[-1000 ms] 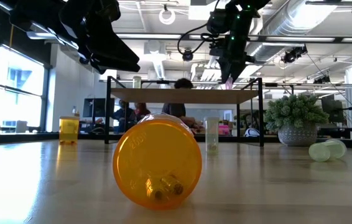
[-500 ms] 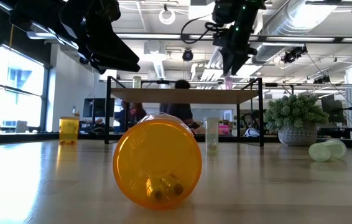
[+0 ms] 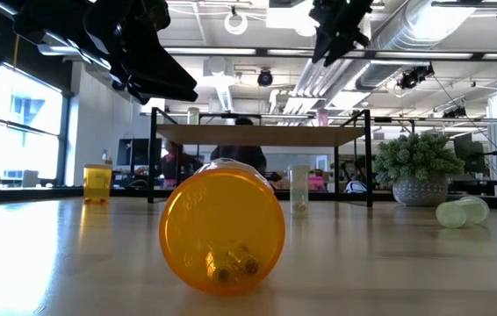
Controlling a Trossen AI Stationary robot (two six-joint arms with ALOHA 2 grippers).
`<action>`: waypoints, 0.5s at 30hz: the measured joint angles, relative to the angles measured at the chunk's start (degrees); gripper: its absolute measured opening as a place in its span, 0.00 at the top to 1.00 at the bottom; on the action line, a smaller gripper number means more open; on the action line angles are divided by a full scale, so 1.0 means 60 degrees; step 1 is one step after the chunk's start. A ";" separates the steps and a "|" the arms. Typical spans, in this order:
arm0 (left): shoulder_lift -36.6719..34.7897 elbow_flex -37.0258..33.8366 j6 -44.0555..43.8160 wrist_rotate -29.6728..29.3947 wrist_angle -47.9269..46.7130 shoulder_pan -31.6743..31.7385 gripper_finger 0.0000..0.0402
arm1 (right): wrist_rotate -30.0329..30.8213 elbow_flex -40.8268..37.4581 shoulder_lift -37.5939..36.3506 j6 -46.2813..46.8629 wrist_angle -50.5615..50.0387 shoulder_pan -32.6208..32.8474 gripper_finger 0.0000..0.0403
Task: Pick and place medicine bottles onto shelf by color
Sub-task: Put the left transparent pill bottle on the shelf
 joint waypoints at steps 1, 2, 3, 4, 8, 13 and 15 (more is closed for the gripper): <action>0.0000 0.0000 0.0000 0.0000 0.0000 -0.0003 0.57 | 0.0051 0.0002 -0.0081 0.0002 0.0373 -0.0020 0.49; 0.0000 0.0000 0.0000 0.0000 0.0000 -0.0003 0.57 | 0.0090 0.0002 -0.0163 0.0002 0.0638 -0.0036 0.49; 0.0000 0.0000 0.0000 0.0000 0.0000 0.0000 0.57 | 0.0102 0.0002 -0.0243 0.0000 0.0783 -0.0038 0.49; 0.0000 0.0000 0.0000 0.0000 0.0000 -0.0001 0.57 | 0.0091 0.0002 -0.0319 0.0002 0.0818 -0.0038 0.49; 0.0000 0.0000 0.0000 0.0000 0.0000 -0.0003 0.57 | -0.0395 0.0002 -0.0592 0.0195 0.0174 0.0218 0.49; 0.0000 0.0000 -0.0220 -0.0169 0.0004 -0.0003 0.56 | -0.0832 0.0002 -0.0808 0.0441 -0.0952 0.1046 0.49; 0.0000 0.0000 -0.0430 -0.0267 0.0000 -0.0003 0.56 | -0.0839 0.0002 -0.0859 0.0490 -0.1314 0.1454 0.49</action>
